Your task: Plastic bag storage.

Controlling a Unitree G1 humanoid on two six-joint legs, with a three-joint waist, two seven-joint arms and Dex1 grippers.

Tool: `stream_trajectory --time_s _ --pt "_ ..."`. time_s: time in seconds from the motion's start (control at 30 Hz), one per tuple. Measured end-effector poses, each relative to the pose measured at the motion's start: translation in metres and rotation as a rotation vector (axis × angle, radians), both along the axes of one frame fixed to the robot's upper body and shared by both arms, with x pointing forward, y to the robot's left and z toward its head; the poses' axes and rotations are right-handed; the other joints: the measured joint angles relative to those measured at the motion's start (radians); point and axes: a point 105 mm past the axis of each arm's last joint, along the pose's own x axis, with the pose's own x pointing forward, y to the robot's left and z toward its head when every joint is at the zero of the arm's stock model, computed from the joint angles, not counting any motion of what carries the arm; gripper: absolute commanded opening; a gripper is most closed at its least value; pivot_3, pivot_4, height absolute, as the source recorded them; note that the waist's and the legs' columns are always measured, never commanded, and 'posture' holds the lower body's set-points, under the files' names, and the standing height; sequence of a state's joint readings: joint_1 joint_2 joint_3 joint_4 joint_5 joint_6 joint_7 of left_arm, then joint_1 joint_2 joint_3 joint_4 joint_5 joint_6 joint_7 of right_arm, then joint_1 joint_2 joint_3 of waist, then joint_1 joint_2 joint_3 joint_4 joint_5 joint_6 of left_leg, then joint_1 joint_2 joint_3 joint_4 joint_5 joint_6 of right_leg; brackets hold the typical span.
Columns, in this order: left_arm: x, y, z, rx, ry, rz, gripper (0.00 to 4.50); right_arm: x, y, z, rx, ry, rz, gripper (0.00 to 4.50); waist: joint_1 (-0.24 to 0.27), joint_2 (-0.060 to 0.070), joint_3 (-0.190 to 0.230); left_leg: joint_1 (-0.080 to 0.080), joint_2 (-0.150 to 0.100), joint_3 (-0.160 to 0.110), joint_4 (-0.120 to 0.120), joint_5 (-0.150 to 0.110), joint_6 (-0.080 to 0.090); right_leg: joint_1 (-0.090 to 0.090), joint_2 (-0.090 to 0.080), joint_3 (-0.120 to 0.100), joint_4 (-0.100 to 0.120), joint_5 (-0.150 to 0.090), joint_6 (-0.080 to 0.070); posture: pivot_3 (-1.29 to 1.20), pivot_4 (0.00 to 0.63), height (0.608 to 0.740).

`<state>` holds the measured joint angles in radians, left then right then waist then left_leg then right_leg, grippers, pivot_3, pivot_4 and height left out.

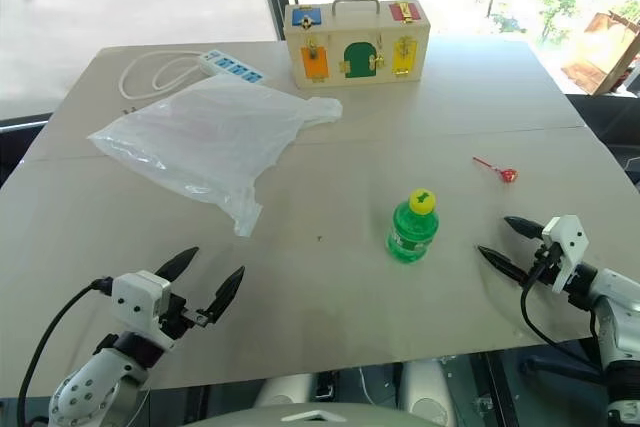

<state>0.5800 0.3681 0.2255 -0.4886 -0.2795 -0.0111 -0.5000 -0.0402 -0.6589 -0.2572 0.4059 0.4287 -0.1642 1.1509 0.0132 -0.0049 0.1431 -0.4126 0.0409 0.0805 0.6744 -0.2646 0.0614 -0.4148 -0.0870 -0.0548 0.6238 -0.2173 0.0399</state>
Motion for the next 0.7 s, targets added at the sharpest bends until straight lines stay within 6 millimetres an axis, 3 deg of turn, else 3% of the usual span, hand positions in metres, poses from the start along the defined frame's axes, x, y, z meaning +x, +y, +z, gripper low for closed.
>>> stream_trajectory --time_s 0.7 --pt "0.0093 -0.0032 0.0052 -0.023 -0.023 -0.009 4.5 -0.006 -0.0035 -0.0001 -0.009 -0.009 -0.011 4.46 0.0 0.0 0.0 0.0 0.0 0.001 0.001 0.0 0.0 0.0 0.001 0.001 0.001 0.0 0.0 0.0 0.15 0.74"
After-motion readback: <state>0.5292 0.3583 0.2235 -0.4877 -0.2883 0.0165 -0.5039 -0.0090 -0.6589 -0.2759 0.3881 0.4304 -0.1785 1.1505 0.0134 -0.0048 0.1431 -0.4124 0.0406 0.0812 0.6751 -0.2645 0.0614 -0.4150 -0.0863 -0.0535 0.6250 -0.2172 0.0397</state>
